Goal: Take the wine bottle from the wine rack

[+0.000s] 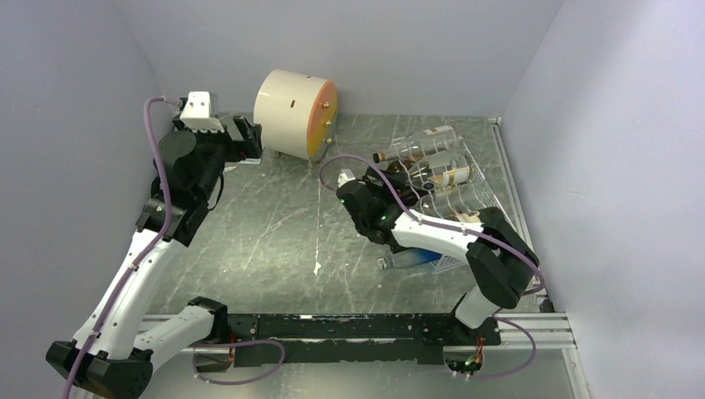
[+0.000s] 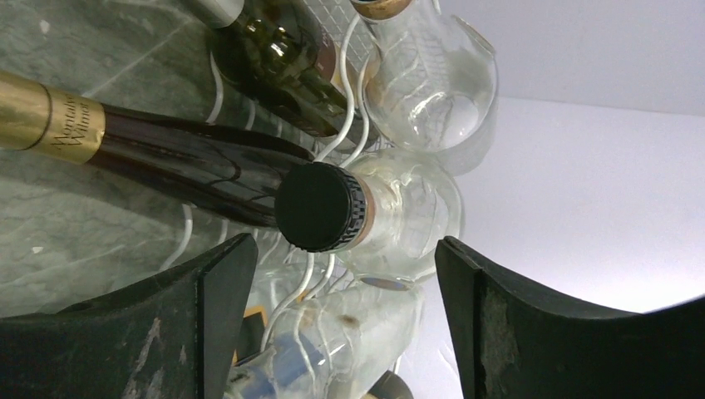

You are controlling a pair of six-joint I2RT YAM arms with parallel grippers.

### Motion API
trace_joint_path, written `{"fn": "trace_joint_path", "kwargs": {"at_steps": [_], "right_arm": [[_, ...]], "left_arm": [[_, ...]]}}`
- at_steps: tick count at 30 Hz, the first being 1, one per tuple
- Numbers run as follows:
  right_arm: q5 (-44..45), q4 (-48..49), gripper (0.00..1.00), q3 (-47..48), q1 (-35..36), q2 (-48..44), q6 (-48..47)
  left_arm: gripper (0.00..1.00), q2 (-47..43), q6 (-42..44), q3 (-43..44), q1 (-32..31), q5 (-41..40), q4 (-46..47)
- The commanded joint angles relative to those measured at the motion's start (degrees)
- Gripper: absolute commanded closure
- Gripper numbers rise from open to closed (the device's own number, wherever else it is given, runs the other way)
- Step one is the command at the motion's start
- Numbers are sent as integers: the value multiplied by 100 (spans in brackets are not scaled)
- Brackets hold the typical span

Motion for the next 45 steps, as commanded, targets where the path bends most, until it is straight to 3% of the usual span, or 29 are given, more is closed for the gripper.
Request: {"fn": "trace_joint_path", "kwargs": {"at_steps": [1,11,20,27,35,42,45], "right_arm": [[-362,1299,20,-402,-259,-201,-1059],[-615,2481,26,-713,-488,-21,-1957],[-660,2636,32,-649,-660,100,-2032],[-484,2904,51,-735,-624,22,-2191],[-394,2799,75,-792,-388,-816,-2076],[-426,1789,98,-270,-360,-1347,-1289],[-535,1156,100,61,-364,-1542,-659]], "left_arm": [[1,-51,-39,-33,-9,-26,189],[1,45,-48,-16,-9,-22,155],[1,99,-57,-7,-8,41,152],[1,137,-55,-14,-9,39,151],[1,172,-57,-11,-8,64,152],[1,277,-67,6,-9,62,126],[1,336,-71,19,-8,68,111]]}}
